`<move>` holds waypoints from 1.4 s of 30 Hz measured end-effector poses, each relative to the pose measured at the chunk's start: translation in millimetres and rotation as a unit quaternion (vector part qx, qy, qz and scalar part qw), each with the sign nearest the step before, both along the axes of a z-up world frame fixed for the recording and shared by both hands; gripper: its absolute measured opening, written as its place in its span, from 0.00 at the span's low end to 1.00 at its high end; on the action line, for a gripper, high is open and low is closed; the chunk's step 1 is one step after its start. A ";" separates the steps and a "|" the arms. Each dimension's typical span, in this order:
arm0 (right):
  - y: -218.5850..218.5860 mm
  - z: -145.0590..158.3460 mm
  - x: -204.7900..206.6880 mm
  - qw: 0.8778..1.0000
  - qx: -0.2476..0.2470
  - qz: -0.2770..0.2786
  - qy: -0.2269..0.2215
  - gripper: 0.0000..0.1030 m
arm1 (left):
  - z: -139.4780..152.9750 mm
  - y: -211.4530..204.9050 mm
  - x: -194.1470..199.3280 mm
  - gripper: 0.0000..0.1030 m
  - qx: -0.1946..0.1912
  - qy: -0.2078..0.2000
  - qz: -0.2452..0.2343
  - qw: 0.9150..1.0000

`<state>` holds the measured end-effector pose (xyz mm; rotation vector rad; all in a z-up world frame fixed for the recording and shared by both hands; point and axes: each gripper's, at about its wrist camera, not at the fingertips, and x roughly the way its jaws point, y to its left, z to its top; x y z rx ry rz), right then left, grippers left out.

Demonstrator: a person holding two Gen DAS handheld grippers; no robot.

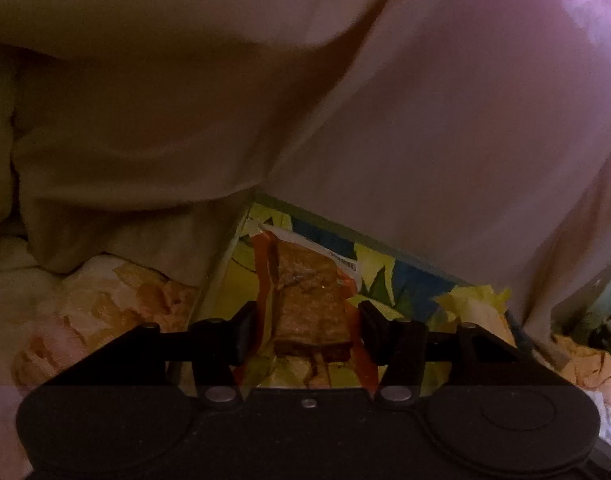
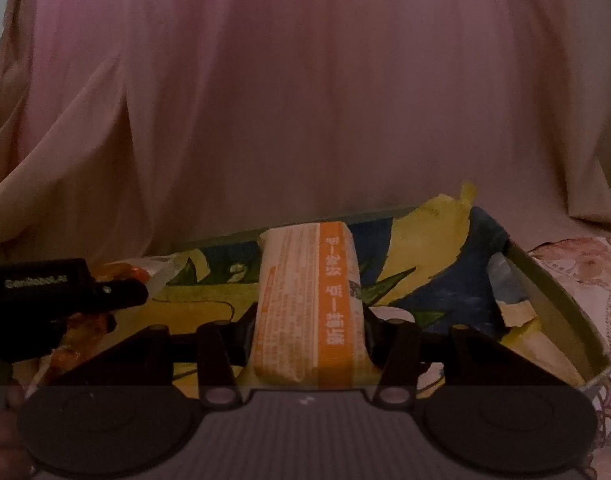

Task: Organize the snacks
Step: 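Carry both held snacks into the gray tray and open both tools, then lift both tools from the tray and move back over the remaining snacks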

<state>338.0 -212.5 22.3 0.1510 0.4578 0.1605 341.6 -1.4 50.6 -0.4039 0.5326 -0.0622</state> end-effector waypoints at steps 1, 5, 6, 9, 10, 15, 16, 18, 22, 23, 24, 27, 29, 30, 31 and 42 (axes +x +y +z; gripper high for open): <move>0.6 -1.3 0.1 1.000 -0.003 0.001 -0.003 0.51 | -0.3 -1.5 -0.5 0.57 0.001 0.001 0.000 1.000; 3.3 -2.7 1.5 1.000 -0.016 0.001 -0.011 0.55 | -4.8 -0.4 2.4 0.63 0.017 0.002 0.003 1.000; 4.9 -0.5 -0.4 1.000 -0.018 0.000 -0.016 0.59 | -4.7 -2.8 0.9 0.67 0.021 0.004 0.005 1.000; 8.7 7.9 -6.6 0.999 -0.035 -0.002 -0.032 0.70 | -3.7 1.4 7.8 0.76 0.015 0.010 0.010 1.000; 9.2 11.4 -10.3 0.998 -0.041 -0.001 -0.041 0.73 | -3.5 2.6 6.9 0.77 0.012 0.010 0.012 1.000; 9.2 32.2 -35.9 0.994 -0.065 -0.003 -0.087 0.86 | 15.5 5.2 -13.5 0.91 0.008 -0.010 0.020 1.000; 8.7 37.2 -42.8 0.993 -0.068 -0.003 -0.097 0.87 | 18.7 4.7 -17.8 0.93 0.009 -0.017 0.019 1.000; 8.1 47.4 -56.4 0.990 -0.072 -0.007 -0.118 0.93 | 25.6 3.5 -27.8 0.97 0.016 -0.031 0.021 0.999; 6.3 64.7 -86.6 0.985 -0.075 -0.020 -0.156 0.99 | 42.5 -0.9 -55.2 0.99 0.039 -0.057 0.019 0.997; 6.0 67.9 -93.3 0.984 -0.075 -0.020 -0.163 1.00 | 46.3 -1.7 -62.0 0.99 0.043 -0.063 0.018 0.997; 5.5 71.7 -102.0 0.982 -0.076 -0.019 -0.169 1.00 | 47.8 -3.2 -66.2 0.99 0.046 -0.068 0.018 0.996; 2.8 81.4 -126.4 0.979 -0.076 -0.023 -0.186 1.00 | 57.5 -3.9 -89.7 0.99 0.054 -0.086 0.018 0.995; 0.4 86.3 -143.5 0.978 -0.071 -0.026 -0.192 1.00 | 62.9 -3.5 -106.5 0.99 0.058 -0.097 0.020 0.993; -0.7 87.7 -151.2 0.978 -0.069 -0.027 -0.194 1.00 | 65.1 -3.3 -114.9 0.99 0.059 -0.102 0.021 0.993; -2.0 89.3 -159.7 0.978 -0.067 -0.029 -0.198 1.00 | 66.3 -3.2 -123.2 0.99 0.060 -0.108 0.022 0.992; 2.1 80.3 -236.5 0.971 -0.075 -0.039 -0.224 1.00 | 58.0 -6.7 -204.4 0.99 0.083 -0.130 0.008 0.988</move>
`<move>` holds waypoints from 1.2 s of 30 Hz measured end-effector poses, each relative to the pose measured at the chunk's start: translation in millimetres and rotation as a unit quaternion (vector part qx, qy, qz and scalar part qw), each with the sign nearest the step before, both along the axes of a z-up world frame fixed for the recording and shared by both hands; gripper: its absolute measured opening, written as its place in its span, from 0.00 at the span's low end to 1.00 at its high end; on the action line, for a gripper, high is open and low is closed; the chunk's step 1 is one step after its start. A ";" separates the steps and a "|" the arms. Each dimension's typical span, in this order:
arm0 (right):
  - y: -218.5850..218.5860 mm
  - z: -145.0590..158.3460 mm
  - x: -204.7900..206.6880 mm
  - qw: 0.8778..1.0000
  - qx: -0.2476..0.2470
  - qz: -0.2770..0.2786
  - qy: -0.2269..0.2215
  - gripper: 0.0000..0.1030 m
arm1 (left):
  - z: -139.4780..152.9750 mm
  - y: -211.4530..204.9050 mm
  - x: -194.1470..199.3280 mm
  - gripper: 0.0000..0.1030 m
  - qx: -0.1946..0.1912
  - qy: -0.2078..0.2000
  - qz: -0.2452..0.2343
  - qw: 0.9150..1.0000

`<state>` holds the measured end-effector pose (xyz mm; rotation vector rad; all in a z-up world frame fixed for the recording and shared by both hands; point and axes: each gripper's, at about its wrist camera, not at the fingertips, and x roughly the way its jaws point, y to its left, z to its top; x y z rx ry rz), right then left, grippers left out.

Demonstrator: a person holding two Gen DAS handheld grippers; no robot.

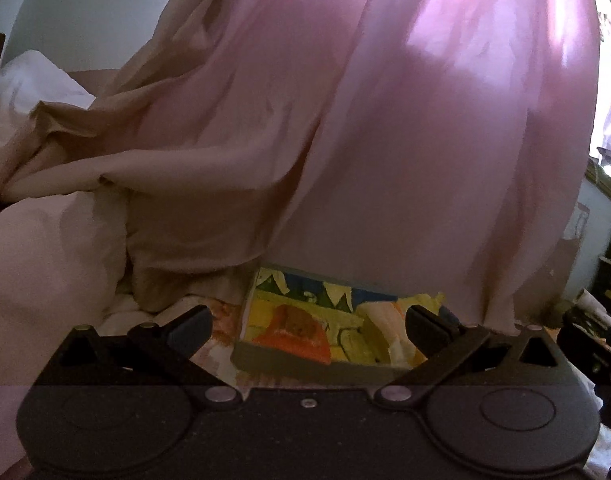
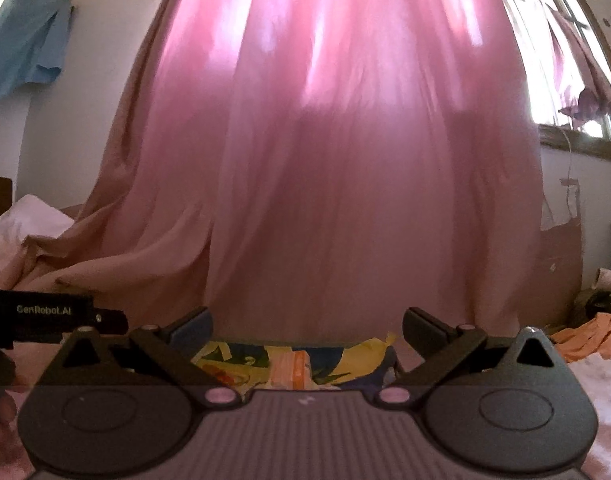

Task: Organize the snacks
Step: 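Lift both tools from the tray and move back over the remaining snacks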

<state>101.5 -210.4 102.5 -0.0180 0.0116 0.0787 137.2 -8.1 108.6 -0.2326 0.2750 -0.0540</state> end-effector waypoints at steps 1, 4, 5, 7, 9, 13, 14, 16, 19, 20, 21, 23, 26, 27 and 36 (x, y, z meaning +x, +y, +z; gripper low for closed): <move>1.0 -1.9 -5.2 1.000 -0.004 -0.002 0.001 1.00 | -2.2 0.2 -5.3 0.99 0.002 -0.001 -0.002 1.000; 3.6 -7.5 -19.2 1.000 -0.011 -0.001 0.006 1.00 | -9.5 -0.6 -21.5 0.99 0.009 -0.003 -0.006 1.000; 3.7 -9.5 -24.9 1.000 -0.012 0.000 0.008 1.00 | -12.0 -0.8 -26.9 0.99 0.010 -0.002 -0.007 1.000; 4.5 -14.1 -32.6 1.000 -0.012 0.000 0.012 1.00 | -17.2 -0.8 -36.1 0.99 0.013 0.003 -0.009 1.000; 4.5 -18.8 -39.6 1.000 -0.010 0.001 0.019 1.00 | -23.3 -0.5 -45.1 0.99 0.016 0.011 -0.010 1.000; 2.8 -31.6 -53.7 0.999 -0.004 0.002 0.042 1.00 | -37.7 3.2 -59.0 0.99 0.020 0.031 -0.012 0.999; 1.9 -36.8 -59.1 0.999 -0.005 0.002 0.048 1.00 | -41.6 4.4 -61.9 0.99 0.023 0.037 -0.013 0.999; 1.3 -44.1 -65.7 0.998 -0.005 0.002 0.064 1.00 | -48.7 7.1 -66.3 0.99 0.027 0.047 -0.013 0.998; 1.8 -56.4 -75.1 0.996 -0.010 0.005 0.093 1.00 | -62.6 9.5 -73.2 0.99 0.032 0.068 -0.019 0.997; 2.9 -59.7 -76.5 0.995 -0.012 0.006 0.101 1.00 | -67.8 9.7 -75.2 0.99 0.035 0.076 -0.022 0.996; 3.6 -62.6 -77.9 0.994 -0.013 0.007 0.109 1.00 | -72.8 10.1 -76.8 0.99 0.038 0.084 -0.025 0.995; 5.5 -68.0 -79.1 0.992 -0.014 0.008 0.125 1.00 | -82.7 10.9 -79.7 0.99 0.041 0.096 -0.031 0.994; 8.4 -75.7 -80.5 0.989 -0.015 0.011 0.148 1.00 | -96.1 12.3 -80.4 0.99 0.046 0.115 -0.038 0.992; 9.4 -78.3 -80.3 0.988 -0.015 0.011 0.156 1.00 | -100.3 12.7 -80.2 0.99 0.047 0.121 -0.039 0.991; 13.2 -99.7 -73.2 0.977 -0.016 0.013 0.212 1.00 | -126.0 10.0 -71.3 0.99 0.061 0.170 -0.054 0.982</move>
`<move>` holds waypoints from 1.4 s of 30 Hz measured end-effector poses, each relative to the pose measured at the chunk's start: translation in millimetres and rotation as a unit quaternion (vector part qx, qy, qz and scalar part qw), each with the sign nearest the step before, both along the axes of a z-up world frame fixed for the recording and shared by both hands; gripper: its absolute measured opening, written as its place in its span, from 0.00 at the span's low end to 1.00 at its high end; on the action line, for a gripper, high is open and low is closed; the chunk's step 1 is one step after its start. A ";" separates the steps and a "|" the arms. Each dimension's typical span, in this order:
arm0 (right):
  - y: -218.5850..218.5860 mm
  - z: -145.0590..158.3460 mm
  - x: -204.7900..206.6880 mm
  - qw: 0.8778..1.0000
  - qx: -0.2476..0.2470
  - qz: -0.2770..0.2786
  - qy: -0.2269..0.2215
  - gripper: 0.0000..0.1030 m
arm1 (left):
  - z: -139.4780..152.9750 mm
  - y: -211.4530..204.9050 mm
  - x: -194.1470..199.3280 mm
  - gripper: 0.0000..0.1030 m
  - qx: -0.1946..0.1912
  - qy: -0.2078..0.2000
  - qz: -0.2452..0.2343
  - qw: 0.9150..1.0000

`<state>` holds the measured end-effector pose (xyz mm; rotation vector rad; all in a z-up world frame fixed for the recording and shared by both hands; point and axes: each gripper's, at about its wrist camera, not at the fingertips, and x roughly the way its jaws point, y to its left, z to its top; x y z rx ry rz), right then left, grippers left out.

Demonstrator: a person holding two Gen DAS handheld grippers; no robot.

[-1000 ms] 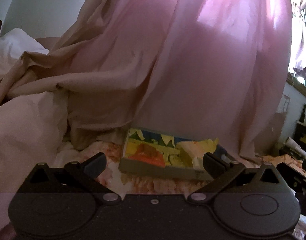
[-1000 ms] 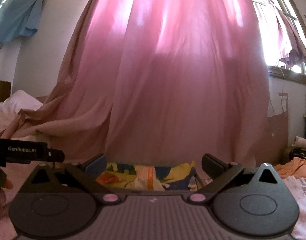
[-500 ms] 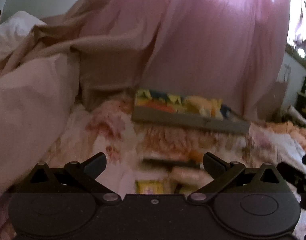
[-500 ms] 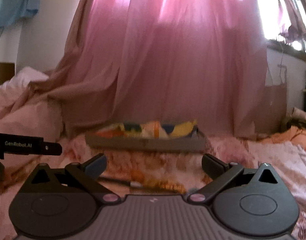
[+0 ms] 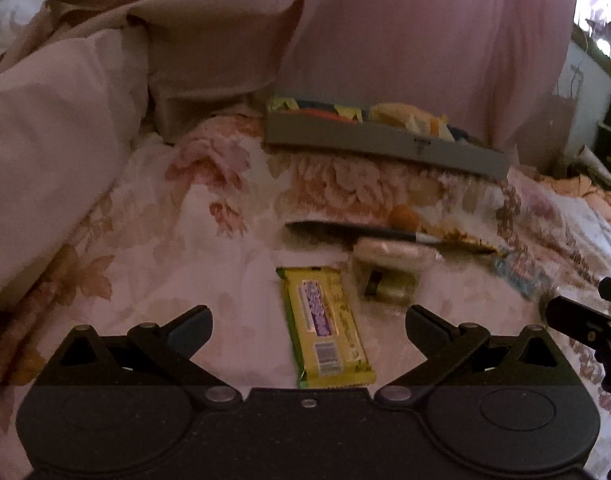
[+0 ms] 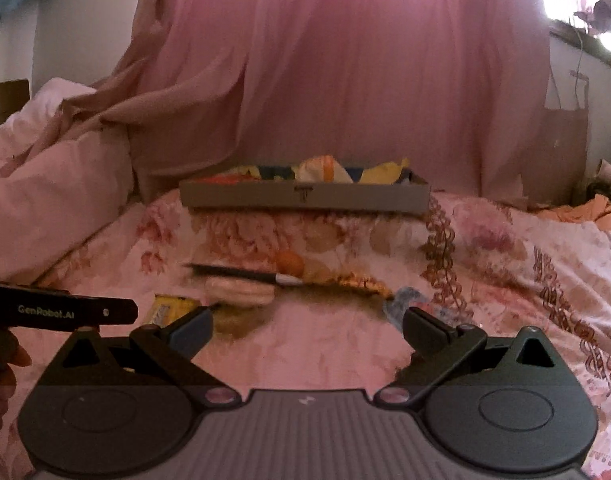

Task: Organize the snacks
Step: 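Lift both tools from the tray and move back over the remaining snacks, then grasp the yellow candy bar with the left tool while the right tool grasps the pink round cake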

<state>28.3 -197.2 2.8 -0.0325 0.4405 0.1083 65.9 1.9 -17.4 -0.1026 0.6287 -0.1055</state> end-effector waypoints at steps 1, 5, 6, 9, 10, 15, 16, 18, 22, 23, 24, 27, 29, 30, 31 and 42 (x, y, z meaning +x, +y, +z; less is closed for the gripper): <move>-0.5 -2.0 1.4 1.000 0.001 -0.001 0.005 1.00 | -2.2 -0.3 2.0 0.99 0.002 0.005 -0.002 1.000; -2.5 -8.8 6.9 1.000 0.003 -0.004 0.024 1.00 | -11.2 -2.3 8.8 0.99 0.009 0.022 -0.006 1.000; -2.9 -10.5 8.2 1.000 0.004 -0.005 0.028 1.00 | -13.3 -2.6 10.3 0.99 0.010 0.025 -0.006 1.000; -4.6 -14.4 11.9 0.999 0.004 -0.005 0.038 1.00 | -19.1 -3.5 16.4 0.99 0.011 0.034 -0.007 0.999; -4.9 -15.8 13.3 0.999 0.005 -0.006 0.042 1.00 | -20.8 -3.9 18.8 0.99 0.011 0.038 -0.008 0.999; -5.3 -22.0 19.4 0.998 0.004 -0.008 0.062 1.00 | -30.1 -7.4 32.0 0.99 0.015 0.057 -0.014 0.998; -5.3 -22.7 20.9 0.998 0.004 -0.008 0.066 1.00 | -31.8 -8.3 34.4 0.99 0.017 0.060 -0.015 0.998; -5.5 -23.4 24.7 0.997 0.003 -0.008 0.073 1.00 | -35.1 -10.0 38.2 0.99 0.020 0.062 -0.019 0.998; -2.9 -22.6 35.6 0.996 0.002 -0.005 0.085 1.00 | -40.1 -16.2 45.9 0.99 0.039 0.056 -0.032 0.997; -1.6 -22.0 39.0 0.996 0.003 -0.003 0.087 1.00 | -41.1 -17.3 48.4 0.99 0.043 0.056 -0.036 0.997; -0.2 -21.3 43.7 0.996 0.006 0.000 0.090 1.00 | -42.2 -18.5 50.6 0.99 0.047 0.056 -0.039 0.997; 6.3 -20.1 59.0 0.995 0.012 0.009 0.099 1.00 | -44.0 -21.4 56.0 0.99 0.059 0.056 -0.048 0.995; 11.7 -18.7 73.0 0.994 0.020 0.019 0.110 1.00 | -44.8 -21.8 58.6 0.99 0.066 0.058 -0.054 0.995; 14.4 -17.6 81.2 0.992 0.027 0.025 0.117 1.00 | -45.0 -21.9 59.2 0.99 0.068 0.059 -0.057 0.994; 17.1 -16.4 90.8 0.991 0.035 0.033 0.126 1.00 | -45.0 -21.6 60.0 0.99 0.069 0.060 -0.060 0.994; 59.3 -15.2 204.7 0.961 0.064 0.018 0.267 1.00 | -45.5 -24.5 59.7 0.98 0.090 0.059 -0.069 0.992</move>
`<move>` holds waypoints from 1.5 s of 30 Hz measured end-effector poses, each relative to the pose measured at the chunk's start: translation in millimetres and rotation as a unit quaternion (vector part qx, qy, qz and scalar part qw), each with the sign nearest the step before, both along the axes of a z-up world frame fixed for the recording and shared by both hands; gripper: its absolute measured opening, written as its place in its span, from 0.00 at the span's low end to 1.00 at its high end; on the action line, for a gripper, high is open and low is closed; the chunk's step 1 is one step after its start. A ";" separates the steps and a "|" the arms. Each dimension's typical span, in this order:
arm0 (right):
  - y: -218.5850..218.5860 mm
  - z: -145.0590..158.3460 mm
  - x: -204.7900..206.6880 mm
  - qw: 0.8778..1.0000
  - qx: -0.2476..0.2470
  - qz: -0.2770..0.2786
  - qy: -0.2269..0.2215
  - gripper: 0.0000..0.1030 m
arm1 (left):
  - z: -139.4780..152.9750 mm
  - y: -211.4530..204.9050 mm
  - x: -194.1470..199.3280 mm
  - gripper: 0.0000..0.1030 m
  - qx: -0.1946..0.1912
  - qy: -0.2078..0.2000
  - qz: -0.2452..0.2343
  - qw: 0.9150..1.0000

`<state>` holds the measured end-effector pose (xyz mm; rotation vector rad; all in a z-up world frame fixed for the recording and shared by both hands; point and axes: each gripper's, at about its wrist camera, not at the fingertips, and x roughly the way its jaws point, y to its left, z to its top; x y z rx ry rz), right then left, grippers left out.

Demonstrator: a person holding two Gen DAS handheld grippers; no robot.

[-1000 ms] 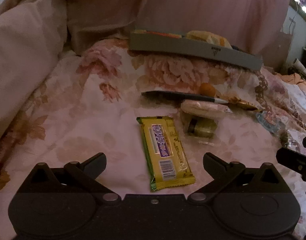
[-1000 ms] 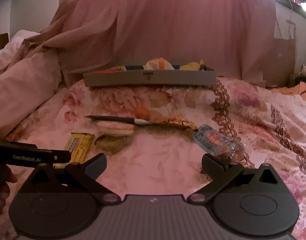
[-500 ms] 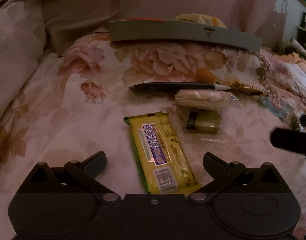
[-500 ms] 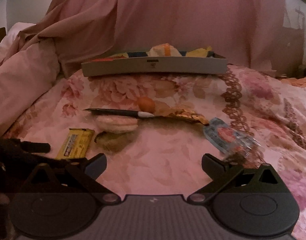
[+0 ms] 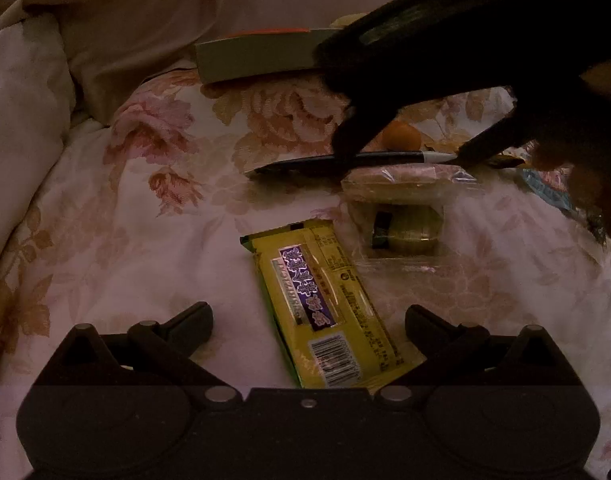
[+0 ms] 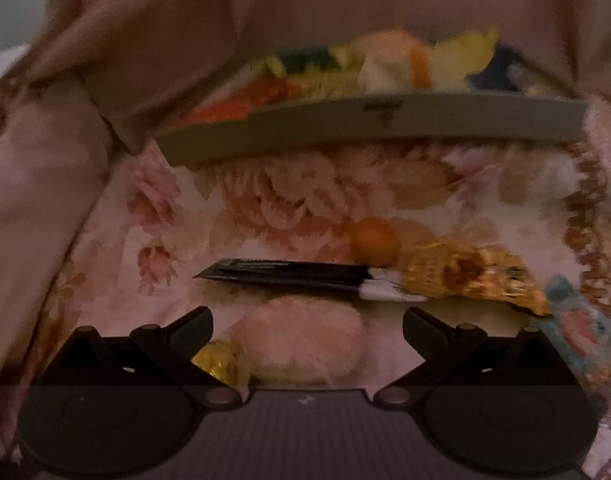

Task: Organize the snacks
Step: 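Grasp the yellow candy bar with the left tool while the right tool grasps the pink round cake, then carry the candy bar and cake into the gray tray and open both tools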

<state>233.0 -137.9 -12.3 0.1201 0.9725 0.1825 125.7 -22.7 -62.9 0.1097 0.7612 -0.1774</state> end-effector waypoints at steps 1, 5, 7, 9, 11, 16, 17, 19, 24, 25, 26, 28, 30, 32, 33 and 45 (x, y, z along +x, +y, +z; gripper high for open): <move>4.0 -3.0 6.2 1.000 -0.008 -0.006 0.014 1.00 | 0.2 0.5 0.3 0.97 -0.003 0.000 0.002 1.000; 16.2 -13.7 15.1 0.999 -0.026 -0.007 0.043 1.00 | 1.3 3.4 0.1 0.93 -0.018 -0.005 0.008 1.000; 18.9 -16.9 13.7 0.998 -0.033 -0.003 0.045 1.00 | 2.1 5.1 0.0 0.90 -0.027 -0.008 0.009 1.000; 19.5 -17.2 11.9 0.998 -0.044 -0.003 0.039 0.97 | 3.1 5.8 -0.6 0.84 -0.032 -0.012 0.008 0.999; 15.9 -15.4 8.9 0.999 -0.040 -0.007 0.035 0.90 | 4.3 5.9 -1.6 0.80 -0.037 -0.015 0.006 0.999; -1.8 -7.7 -2.2 0.999 0.013 -0.009 0.031 0.77 | 6.6 1.9 -3.6 0.70 -0.035 -0.018 -0.009 0.999; -6.6 -8.5 -6.5 0.999 0.025 -0.007 0.026 0.75 | 6.8 0.7 -3.7 0.67 -0.033 -0.019 -0.012 0.999; -16.8 -9.6 -17.8 0.999 0.041 -0.008 0.011 0.74 | 6.6 -0.8 -4.2 0.63 -0.027 -0.018 -0.016 0.999; -34.8 -9.8 -45.8 0.999 0.047 -0.002 -0.025 0.74 | 7.2 0.5 -4.1 0.57 -0.028 -0.015 -0.017 0.999; -38.0 -9.9 -51.3 0.998 0.046 -0.002 -0.031 0.73 | 8.0 0.8 -4.2 0.57 -0.031 -0.013 -0.019 0.999; -41.2 -10.2 -56.5 0.998 0.047 -0.002 -0.036 0.73 | 8.6 1.6 -4.8 0.56 -0.034 -0.012 -0.021 0.999; -50.5 -10.4 -68.0 0.998 0.051 -0.005 -0.045 0.73 | 10.2 2.0 -6.8 0.55 -0.044 -0.006 -0.028 0.999; -58.0 -12.0 -80.0 0.997 0.048 -0.008 -0.054 0.73 | 10.8 0.8 -9.5 0.55 -0.048 -0.003 -0.033 0.998; -63.8 -14.6 -92.5 0.997 0.035 -0.009 -0.063 0.73 | 10.2 -0.8 -10.9 0.55 -0.044 -0.001 -0.036 0.998; -64.8 -16.3 -97.8 0.997 0.025 -0.008 -0.067 0.74 | 9.6 -1.5 -10.5 0.57 -0.041 0.000 -0.038 0.998; -49.0 -31.2 -108.9 0.993 -0.047 0.020 -0.105 0.85 | -0.7 -17.5 -11.8 0.77 0.012 -0.007 -0.075 0.997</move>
